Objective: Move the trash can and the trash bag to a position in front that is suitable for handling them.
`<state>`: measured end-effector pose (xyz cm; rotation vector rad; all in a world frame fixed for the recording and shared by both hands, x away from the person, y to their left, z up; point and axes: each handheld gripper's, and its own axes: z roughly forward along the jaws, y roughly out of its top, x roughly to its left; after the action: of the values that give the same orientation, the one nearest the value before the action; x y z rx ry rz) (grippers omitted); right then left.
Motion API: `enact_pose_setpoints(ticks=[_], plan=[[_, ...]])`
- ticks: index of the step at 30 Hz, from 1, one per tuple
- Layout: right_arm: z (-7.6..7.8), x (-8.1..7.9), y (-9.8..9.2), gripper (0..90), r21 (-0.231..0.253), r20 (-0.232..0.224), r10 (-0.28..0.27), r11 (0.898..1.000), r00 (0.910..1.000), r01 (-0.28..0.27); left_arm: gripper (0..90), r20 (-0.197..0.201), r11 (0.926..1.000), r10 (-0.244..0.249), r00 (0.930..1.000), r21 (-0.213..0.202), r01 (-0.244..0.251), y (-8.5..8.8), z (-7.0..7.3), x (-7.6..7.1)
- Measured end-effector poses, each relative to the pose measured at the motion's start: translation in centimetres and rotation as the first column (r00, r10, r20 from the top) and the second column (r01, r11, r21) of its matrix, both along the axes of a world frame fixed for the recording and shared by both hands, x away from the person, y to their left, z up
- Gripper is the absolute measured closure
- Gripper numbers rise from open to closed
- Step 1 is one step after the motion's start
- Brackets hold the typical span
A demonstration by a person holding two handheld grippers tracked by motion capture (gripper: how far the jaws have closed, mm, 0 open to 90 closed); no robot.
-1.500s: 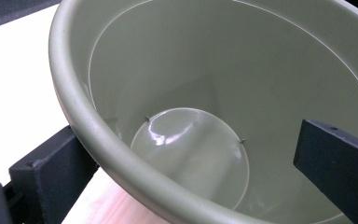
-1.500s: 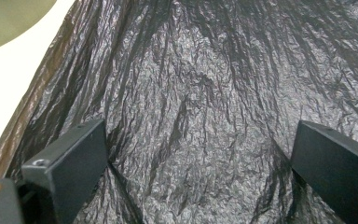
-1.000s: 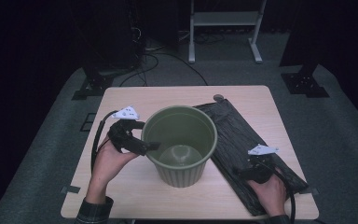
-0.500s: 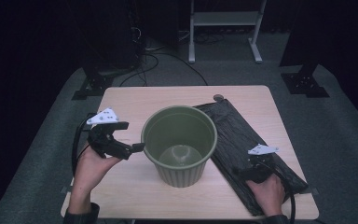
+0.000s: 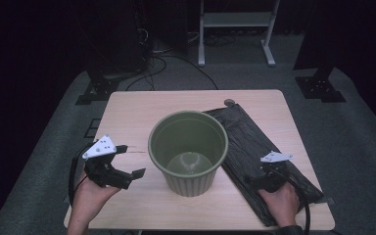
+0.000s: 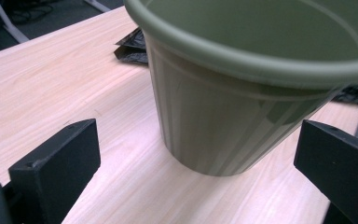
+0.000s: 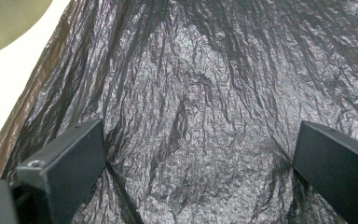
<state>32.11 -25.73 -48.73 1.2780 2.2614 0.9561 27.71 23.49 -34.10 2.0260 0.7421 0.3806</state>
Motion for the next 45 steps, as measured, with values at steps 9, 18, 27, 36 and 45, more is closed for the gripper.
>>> enact_pose_setpoints(ticks=[9,18,27,36,45], plan=[[0.0,0.0,0.0,1.1,0.001,0.0,0.0,1.0,1.0,0.0,0.0,-0.002,0.9997,0.005,1.0,0.023,-0.005,0.3,-3.4,0.8],[0.0,0.0,0.0,1.1,0.002,-0.001,-0.001,1.0,1.0,0.001,0.0,-0.049,0.999,0.004,0.9988,0.045,-0.002,0.2,-7.3,2.5],[0.0,0.0,0.0,1.1,0.002,-0.001,0.0,1.0,1.0,0.0,0.0,-0.056,0.9975,-0.017,0.9983,0.067,0.021,-0.9,-9.5,3.0],[0.0,0.0,0.0,1.0,0.002,-0.002,-0.003,1.0,1.0,0.003,0.0,-0.095,0.9912,-0.027,0.9951,0.127,0.039,-1.9,-12.2,3.2],[0.0,0.0,0.0,1.0,0.002,-0.001,0.0,1.0,1.0,0.0,0.0,-0.132,0.9823,-0.03,0.9909,0.18,0.053,-2.3,-14.1,3.6]])
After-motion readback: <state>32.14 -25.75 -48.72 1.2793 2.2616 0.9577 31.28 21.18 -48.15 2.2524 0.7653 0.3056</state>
